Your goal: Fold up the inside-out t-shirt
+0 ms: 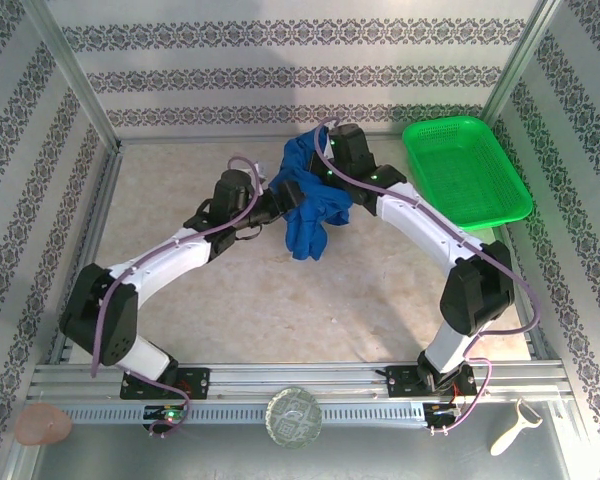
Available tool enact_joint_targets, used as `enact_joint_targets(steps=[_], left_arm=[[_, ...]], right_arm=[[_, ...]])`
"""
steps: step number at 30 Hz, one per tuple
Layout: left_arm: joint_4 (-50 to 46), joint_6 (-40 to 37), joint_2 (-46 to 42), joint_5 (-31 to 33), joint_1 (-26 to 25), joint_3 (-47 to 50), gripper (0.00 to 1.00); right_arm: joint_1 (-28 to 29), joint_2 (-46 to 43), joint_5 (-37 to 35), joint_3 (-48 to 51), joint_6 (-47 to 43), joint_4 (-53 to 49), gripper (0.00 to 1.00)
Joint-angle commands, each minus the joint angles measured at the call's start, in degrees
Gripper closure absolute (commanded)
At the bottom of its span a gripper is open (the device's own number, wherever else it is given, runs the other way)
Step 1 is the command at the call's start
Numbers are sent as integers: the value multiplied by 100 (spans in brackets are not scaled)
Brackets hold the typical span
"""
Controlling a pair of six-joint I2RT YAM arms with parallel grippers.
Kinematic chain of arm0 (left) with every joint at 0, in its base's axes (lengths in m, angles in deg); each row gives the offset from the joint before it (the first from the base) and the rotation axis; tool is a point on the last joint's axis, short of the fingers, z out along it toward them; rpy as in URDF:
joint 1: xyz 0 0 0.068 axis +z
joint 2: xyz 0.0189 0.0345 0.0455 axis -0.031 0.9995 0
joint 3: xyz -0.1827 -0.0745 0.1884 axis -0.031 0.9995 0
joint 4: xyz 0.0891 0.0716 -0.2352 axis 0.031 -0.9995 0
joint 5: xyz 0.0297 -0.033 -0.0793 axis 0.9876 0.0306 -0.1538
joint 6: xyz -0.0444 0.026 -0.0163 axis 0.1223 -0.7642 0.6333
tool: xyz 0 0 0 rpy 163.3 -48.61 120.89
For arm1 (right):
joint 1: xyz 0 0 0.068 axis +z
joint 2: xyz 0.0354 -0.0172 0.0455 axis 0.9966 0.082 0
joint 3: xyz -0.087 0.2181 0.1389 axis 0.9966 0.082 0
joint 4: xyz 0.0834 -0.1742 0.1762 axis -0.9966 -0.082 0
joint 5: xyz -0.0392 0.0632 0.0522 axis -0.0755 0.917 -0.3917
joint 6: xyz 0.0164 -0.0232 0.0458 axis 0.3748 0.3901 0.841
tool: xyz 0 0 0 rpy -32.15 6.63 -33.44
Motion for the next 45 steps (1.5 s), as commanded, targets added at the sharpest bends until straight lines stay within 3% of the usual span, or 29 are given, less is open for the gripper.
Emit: enact_joint_targets(steps=[1, 2, 11, 16, 18, 21, 25, 29, 35, 45], left_arm=[[907, 245, 62, 279, -111, 27, 86], [952, 264, 97, 255, -109, 85, 100], [1161, 170, 361, 489, -142, 1467, 100], [1304, 62, 461, 316, 90, 2017, 100], [1191, -31, 162, 173, 272, 2207, 74], [394, -361, -761, 58, 499, 2239, 45], [-1143, -992, -1934, 70, 649, 1607, 24], [-1702, -1377, -1879, -189, 853, 593, 16], [-1966, -1772, -251, -848, 875, -1121, 12], [-1064, -1187, 1054, -1145, 528, -1995, 10]], right_arm=[[55, -48, 11, -31, 58, 201, 100], [4, -56, 40, -6, 116, 255, 100], [-541, -87, 1297, -498, 988, 812, 100], [-768, -326, 1872, -248, 1461, 1269, 100], [-833, -360, 2019, -106, 1354, 1198, 100], [-952, -331, 2302, 238, 1022, 981, 100], [-1062, -311, 2690, 720, 408, 845, 100], [-983, -379, 2981, 950, -58, 454, 100], [-790, -629, 3015, 1204, -356, 196, 100], [-543, -627, 2957, 1308, -464, 103, 100]])
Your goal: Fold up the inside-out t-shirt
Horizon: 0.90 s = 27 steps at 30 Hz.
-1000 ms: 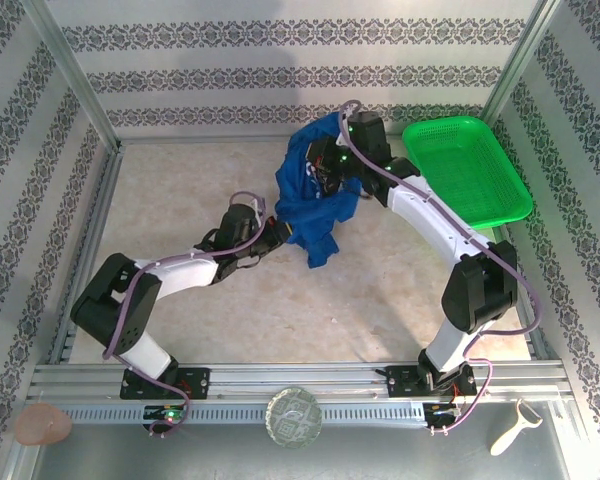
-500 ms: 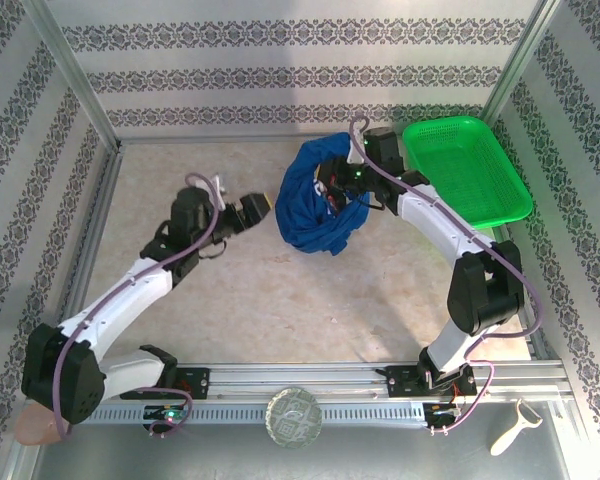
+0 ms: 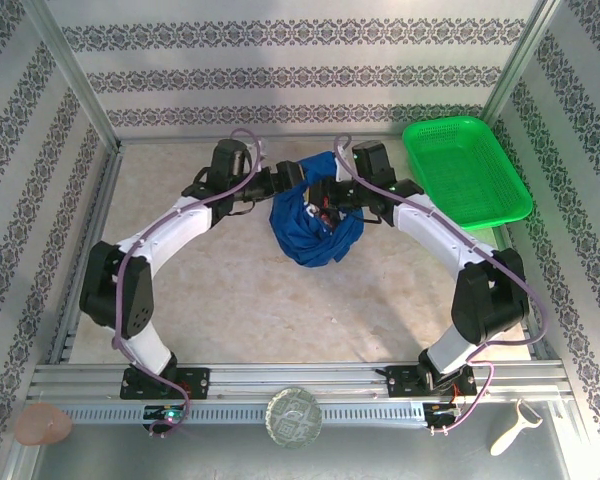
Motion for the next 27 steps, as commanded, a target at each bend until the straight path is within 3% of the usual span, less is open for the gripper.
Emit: enact_joint_targets(steps=[1, 2, 6, 8, 9, 14, 18, 22, 24, 27], left_arm=[[524, 345, 161, -197, -155, -374, 11], [718, 501, 281, -191, -164, -445, 16], [1091, 975, 682, 37, -123, -844, 76], [1117, 1164, 854, 184, -80, -1088, 96], [1109, 1241, 931, 298, -57, -1206, 100], [735, 1498, 1533, 652, 17, -1874, 100], [768, 1498, 1837, 418, 51, -1971, 100], [882, 1182, 1325, 556, 72, -1136, 81], [693, 997, 1154, 568, 150, -856, 100], [288, 829, 1080, 852, 246, -560, 100]], right_arm=[[135, -133, 63, 50, -218, -35, 100], [177, -134, 17, 56, -282, -92, 100], [328, -204, -248, 358, -426, -168, 100], [398, -268, -389, 604, -459, -144, 100], [438, -306, -480, 757, -484, -133, 100], [629, -529, -593, 1248, -421, 64, 100], [657, -763, -691, 1258, -503, -66, 100], [409, -824, -518, 1179, -583, -156, 100], [295, -872, -313, 1108, -566, -151, 100], [264, -1090, -97, 921, -518, -103, 100]])
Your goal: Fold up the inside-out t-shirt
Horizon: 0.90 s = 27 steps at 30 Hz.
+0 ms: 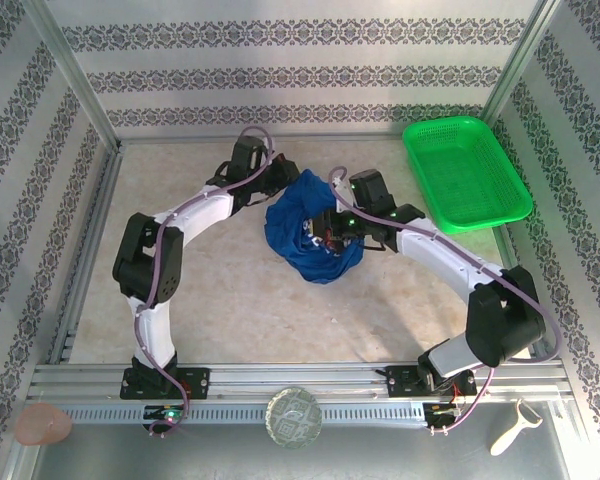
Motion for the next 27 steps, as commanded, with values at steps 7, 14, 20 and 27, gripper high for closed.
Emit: enact_joint_targets(steps=[7, 14, 20, 27], left_arm=[[-488, -300, 13, 247, 474, 614, 100], [-599, -1634, -1538, 216, 477, 1078, 61], [-1230, -3151, -2000, -517, 405, 744, 25], [-1469, -4096, -1493, -1713, 121, 358, 17]], right_arm=[[-33, -876, 612, -751, -4, 38, 100], [-130, -246, -319, -552, -646, -536, 100], [-147, 133, -452, -642, -861, -671, 100], [-182, 223, -351, -886, -1015, -896, 100]])
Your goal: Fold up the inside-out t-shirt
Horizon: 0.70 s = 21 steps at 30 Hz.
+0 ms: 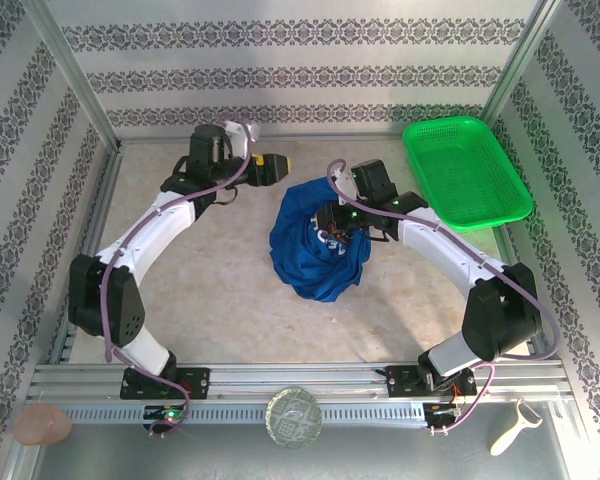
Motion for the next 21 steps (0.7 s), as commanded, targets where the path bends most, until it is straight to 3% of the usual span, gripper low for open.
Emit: enact_joint_targets(steps=[1, 11, 12, 14, 17, 18, 19, 21], left_arm=[[-458, -808, 352, -828, -270, -97, 16], [746, -98, 984, -1523, -672, -140, 15], [924, 40, 1056, -1612, -681, -120, 20], [1359, 376, 1228, -1747, -689, -72, 40], [2022, 925, 1515, -1794, -685, -33, 76], [2111, 1072, 1616, -1719, -682, -66, 94], [2104, 1198, 1714, -1515, -681, -120, 100], [2044, 1439, 1868, -976, -666, -174, 100]], right_arm=[[-69, 31, -17, -254, -223, -102, 100], [-45, 86, 25, -211, -206, -63, 100], [-44, 100, 30, -211, -200, -67, 100], [-42, 97, 38, -215, -201, -63, 100], [-53, 66, 90, -201, -191, -59, 100], [-53, 34, 113, -187, -174, -51, 100], [-53, -7, 142, -176, -155, -33, 100], [-38, -111, 208, -129, -111, 10, 100]])
